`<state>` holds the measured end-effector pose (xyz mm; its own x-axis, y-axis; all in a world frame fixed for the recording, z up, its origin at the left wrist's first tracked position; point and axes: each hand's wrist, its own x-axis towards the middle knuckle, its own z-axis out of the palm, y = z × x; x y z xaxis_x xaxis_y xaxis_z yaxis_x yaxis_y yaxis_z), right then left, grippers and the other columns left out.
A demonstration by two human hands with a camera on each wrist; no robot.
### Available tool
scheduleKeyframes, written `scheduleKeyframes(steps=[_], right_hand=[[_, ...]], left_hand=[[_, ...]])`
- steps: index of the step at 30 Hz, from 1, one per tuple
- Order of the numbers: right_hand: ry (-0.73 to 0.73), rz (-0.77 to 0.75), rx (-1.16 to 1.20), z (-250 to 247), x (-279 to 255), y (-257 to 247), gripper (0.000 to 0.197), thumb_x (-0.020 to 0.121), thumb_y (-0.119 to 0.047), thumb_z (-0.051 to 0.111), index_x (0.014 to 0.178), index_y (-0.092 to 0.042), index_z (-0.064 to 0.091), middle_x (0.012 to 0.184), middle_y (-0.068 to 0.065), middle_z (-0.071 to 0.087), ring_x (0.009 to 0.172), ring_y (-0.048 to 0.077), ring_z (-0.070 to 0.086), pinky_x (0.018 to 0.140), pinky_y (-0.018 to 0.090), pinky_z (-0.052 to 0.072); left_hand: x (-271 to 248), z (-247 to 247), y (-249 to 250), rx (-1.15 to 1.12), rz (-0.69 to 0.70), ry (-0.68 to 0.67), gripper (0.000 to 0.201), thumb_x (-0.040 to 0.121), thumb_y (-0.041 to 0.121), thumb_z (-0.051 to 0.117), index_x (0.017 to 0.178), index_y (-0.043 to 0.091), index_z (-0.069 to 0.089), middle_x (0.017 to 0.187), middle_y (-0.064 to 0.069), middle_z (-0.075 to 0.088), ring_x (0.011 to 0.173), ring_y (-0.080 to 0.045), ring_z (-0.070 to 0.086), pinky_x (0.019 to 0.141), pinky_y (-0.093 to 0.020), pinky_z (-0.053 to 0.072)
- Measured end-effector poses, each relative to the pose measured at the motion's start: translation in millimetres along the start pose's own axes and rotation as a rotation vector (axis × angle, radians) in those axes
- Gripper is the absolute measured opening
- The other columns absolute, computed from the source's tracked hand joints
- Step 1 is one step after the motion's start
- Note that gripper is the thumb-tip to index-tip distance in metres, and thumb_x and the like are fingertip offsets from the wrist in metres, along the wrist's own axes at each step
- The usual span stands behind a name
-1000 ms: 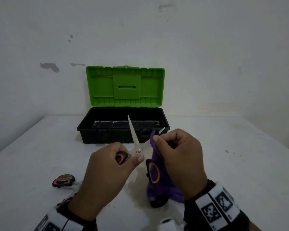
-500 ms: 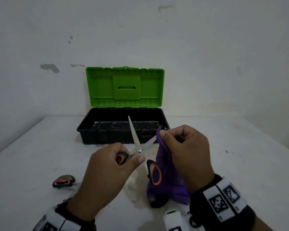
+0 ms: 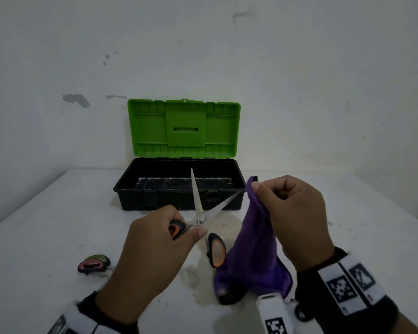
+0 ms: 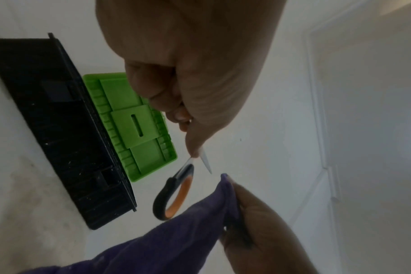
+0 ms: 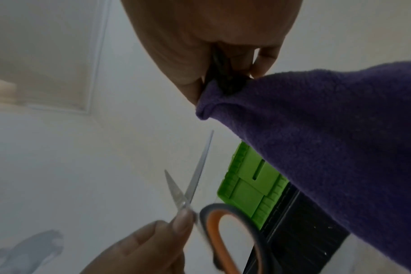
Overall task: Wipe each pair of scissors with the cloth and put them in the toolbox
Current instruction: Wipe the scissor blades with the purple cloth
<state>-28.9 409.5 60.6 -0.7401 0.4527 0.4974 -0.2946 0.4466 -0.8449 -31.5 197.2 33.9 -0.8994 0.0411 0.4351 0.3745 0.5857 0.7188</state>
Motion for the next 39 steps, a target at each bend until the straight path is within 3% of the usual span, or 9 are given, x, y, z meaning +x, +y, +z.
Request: scheduleKeyframes(steps=[3, 6, 11, 16, 19, 24, 29, 34, 39], right_hand=[[-0.116, -0.042, -0.064, 5, -14, -10, 0.014, 0.079, -0.025, 0.079, 0.069, -0.021, 0.071, 0.063, -0.007, 0.071, 0.059, 0.008, 0.067, 0.057, 0.025, 0.055], [-0.204, 0.002, -0.019, 19, -29, -14, 0.015, 0.081, -0.021, 0.079, 0.069, -0.019, 0.069, 0.063, -0.004, 0.071, 0.054, 0.007, 0.066, 0.049, 0.019, 0.052], [-0.274, 0.037, -0.001, 35, -41, -16, 0.015, 0.086, -0.022, 0.073, 0.073, -0.018, 0.068, 0.067, 0.000, 0.071, 0.050, 0.017, 0.068, 0.047, 0.037, 0.059], [-0.163, -0.011, -0.129, 31, -28, -10, 0.014, 0.082, -0.027, 0.076, 0.069, -0.024, 0.069, 0.064, -0.010, 0.068, 0.062, 0.002, 0.064, 0.057, 0.015, 0.051], [-0.247, 0.012, -0.067, 31, -35, -15, 0.014, 0.085, -0.024, 0.074, 0.072, -0.020, 0.070, 0.061, -0.009, 0.068, 0.056, -0.002, 0.064, 0.051, 0.008, 0.046], [-0.150, 0.038, -0.042, 28, -25, -7, 0.015, 0.083, -0.028, 0.076, 0.069, -0.022, 0.072, 0.065, -0.009, 0.071, 0.060, 0.002, 0.065, 0.055, 0.015, 0.050], [-0.211, 0.040, -0.009, 29, -33, -12, 0.015, 0.084, -0.027, 0.075, 0.071, -0.022, 0.071, 0.065, -0.009, 0.071, 0.060, 0.004, 0.065, 0.053, 0.013, 0.050], [-0.088, 0.045, 0.007, 25, -21, -1, 0.017, 0.082, -0.027, 0.077, 0.067, -0.021, 0.071, 0.063, -0.008, 0.071, 0.057, 0.002, 0.065, 0.052, 0.010, 0.046], [-0.184, 0.054, 0.028, 27, -31, -5, 0.013, 0.083, -0.028, 0.076, 0.072, -0.021, 0.072, 0.067, -0.008, 0.072, 0.061, 0.004, 0.066, 0.055, 0.015, 0.051]], left_hand=[[0, 3, 3, 0.058, 0.024, 0.048, 0.035, 0.074, 0.048, 0.075, 0.066, 0.025, 0.050, 0.055, 0.003, 0.050, 0.047, -0.007, 0.043, 0.053, -0.010, 0.042], [-2, 9, 8, 0.139, 0.057, 0.042, 0.035, 0.076, 0.052, 0.071, 0.068, 0.030, 0.044, 0.057, 0.007, 0.049, 0.050, -0.004, 0.045, 0.047, -0.012, 0.037], [-3, 15, 5, 0.218, 0.160, 0.073, 0.034, 0.074, 0.050, 0.071, 0.072, 0.029, 0.044, 0.053, 0.015, 0.041, 0.045, 0.000, 0.042, 0.044, -0.009, 0.028], [-3, 12, 0, 0.245, 0.247, 0.099, 0.030, 0.075, 0.052, 0.061, 0.070, 0.027, 0.046, 0.049, 0.015, 0.037, 0.038, 0.000, 0.036, 0.037, -0.007, 0.025], [-2, 13, -5, 0.249, 0.275, 0.111, 0.030, 0.076, 0.051, 0.061, 0.069, 0.024, 0.049, 0.050, 0.012, 0.043, 0.039, -0.003, 0.041, 0.039, -0.008, 0.031], [0, 13, -6, 0.261, 0.339, 0.138, 0.029, 0.075, 0.045, 0.064, 0.068, 0.019, 0.053, 0.051, 0.012, 0.043, 0.039, 0.002, 0.035, 0.044, -0.003, 0.026], [-2, 11, -6, 0.242, 0.352, 0.149, 0.030, 0.075, 0.046, 0.064, 0.068, 0.020, 0.053, 0.052, 0.014, 0.041, 0.041, 0.006, 0.030, 0.045, -0.002, 0.026], [-2, 9, -4, 0.258, 0.357, 0.141, 0.029, 0.072, 0.042, 0.070, 0.067, 0.019, 0.053, 0.051, 0.014, 0.041, 0.041, 0.007, 0.028, 0.044, 0.000, 0.022], [-3, 7, -3, 0.249, 0.353, 0.130, 0.030, 0.070, 0.042, 0.072, 0.067, 0.020, 0.052, 0.051, 0.014, 0.041, 0.039, 0.006, 0.028, 0.043, 0.000, 0.022]])
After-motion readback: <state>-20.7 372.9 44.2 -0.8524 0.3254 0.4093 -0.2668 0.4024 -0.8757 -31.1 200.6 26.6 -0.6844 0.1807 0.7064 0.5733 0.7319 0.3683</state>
